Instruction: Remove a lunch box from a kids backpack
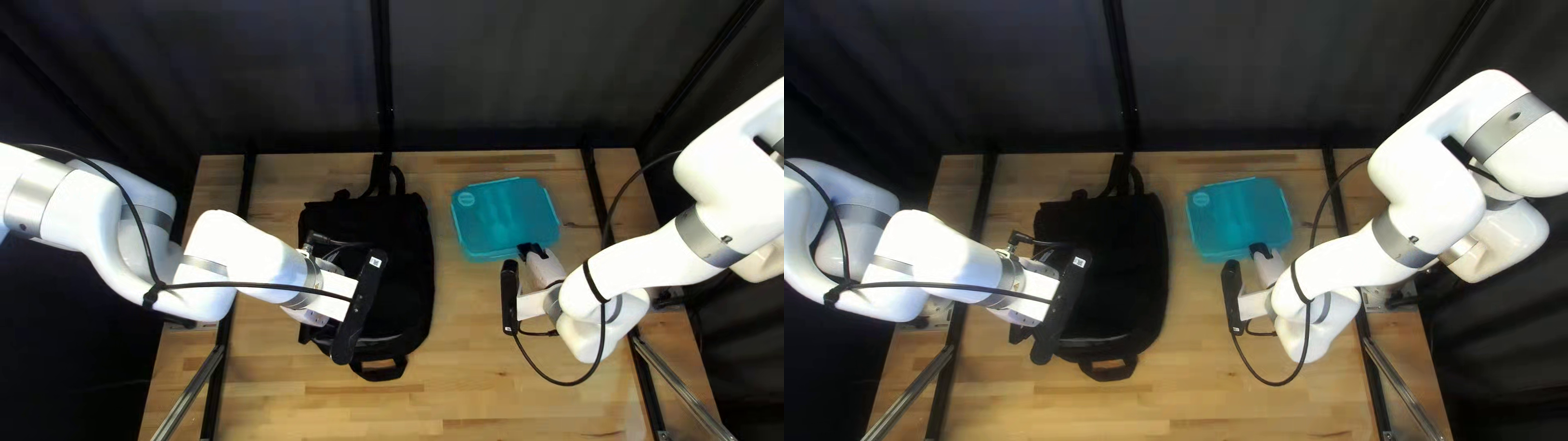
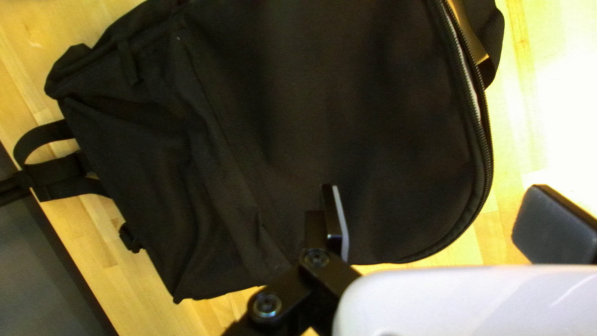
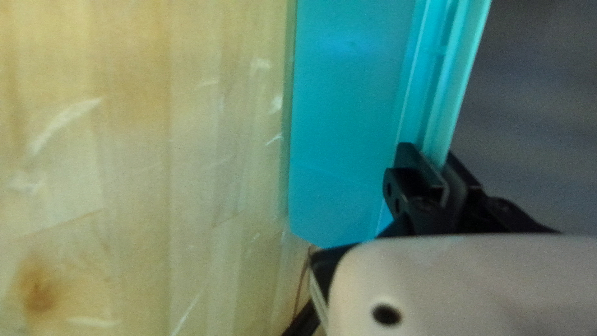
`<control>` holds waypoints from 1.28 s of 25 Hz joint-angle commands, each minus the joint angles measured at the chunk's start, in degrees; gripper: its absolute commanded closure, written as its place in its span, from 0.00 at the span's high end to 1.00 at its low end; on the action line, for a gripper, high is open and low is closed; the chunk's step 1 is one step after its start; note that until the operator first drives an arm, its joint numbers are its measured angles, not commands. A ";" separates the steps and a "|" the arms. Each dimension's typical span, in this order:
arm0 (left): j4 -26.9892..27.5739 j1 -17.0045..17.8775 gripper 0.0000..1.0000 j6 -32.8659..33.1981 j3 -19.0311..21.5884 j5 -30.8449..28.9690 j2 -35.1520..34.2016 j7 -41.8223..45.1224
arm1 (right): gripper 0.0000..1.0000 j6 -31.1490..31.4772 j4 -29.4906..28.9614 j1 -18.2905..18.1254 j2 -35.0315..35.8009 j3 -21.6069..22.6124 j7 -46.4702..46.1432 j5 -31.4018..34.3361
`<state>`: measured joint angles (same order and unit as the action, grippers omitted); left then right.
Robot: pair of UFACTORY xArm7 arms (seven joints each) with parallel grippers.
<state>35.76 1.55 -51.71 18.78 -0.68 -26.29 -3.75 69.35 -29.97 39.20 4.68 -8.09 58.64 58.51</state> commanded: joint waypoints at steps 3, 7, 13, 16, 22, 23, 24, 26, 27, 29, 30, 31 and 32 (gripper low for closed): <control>2.30 0.03 1.00 -2.77 -0.83 0.10 0.14 -1.67 | 1.00 5.29 -1.38 2.00 -6.73 1.62 -6.75 -2.87; 4.38 0.07 1.00 -4.98 -0.93 -0.10 0.40 -2.46 | 1.00 11.15 -3.53 3.44 -12.37 2.30 -11.98 -5.88; 5.83 0.25 1.00 -6.43 -1.02 -0.09 0.79 -3.28 | 1.00 18.54 -5.75 3.39 -22.43 2.28 -19.25 -7.94; 7.41 0.49 1.00 -8.40 -1.19 0.04 0.74 -4.05 | 1.00 21.31 -7.05 3.26 -26.21 2.08 -23.09 -8.57; 15.26 1.24 1.00 -16.18 -1.48 0.35 3.11 -7.24 | 1.00 29.37 -11.30 4.31 -33.48 3.24 -32.67 -10.97; 17.42 1.39 1.00 -18.14 -1.50 0.45 4.21 -8.14 | 1.00 30.54 -12.13 4.50 -34.17 3.50 -34.11 -11.38; 18.78 1.49 1.00 -19.42 -1.54 0.50 4.94 -8.74 | 1.00 31.48 -12.82 4.67 -34.75 3.66 -35.37 -11.72; 21.36 1.65 1.00 -21.86 -1.66 0.72 6.32 -9.89 | 1.00 33.75 -14.47 4.98 -36.27 3.98 -38.29 -12.30; 21.94 1.68 1.00 -22.50 -1.71 0.77 6.65 -10.20 | 1.00 34.79 -15.29 5.10 -36.91 4.04 -39.76 -12.53; 22.87 2.04 1.00 -24.51 -1.92 1.16 6.62 -11.55 | 1.00 37.14 -17.03 5.23 -38.45 4.06 -43.14 -12.76; 22.89 2.13 1.00 -24.90 -1.95 1.22 6.42 -11.85 | 1.00 37.64 -17.43 5.24 -38.86 3.96 -44.06 -12.79; 22.37 2.64 1.00 -25.61 -2.22 1.58 5.01 -13.38 | 1.00 38.88 -18.20 5.09 -40.21 3.46 -46.52 -12.66; 22.35 2.85 1.00 -26.07 -2.39 1.73 4.48 -14.13 | 1.00 39.47 -18.43 4.93 -41.32 2.68 -48.63 -12.40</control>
<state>58.27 3.69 -76.34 16.79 0.49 -20.31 -15.86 106.52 -46.97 44.32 -33.86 -4.22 14.82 45.90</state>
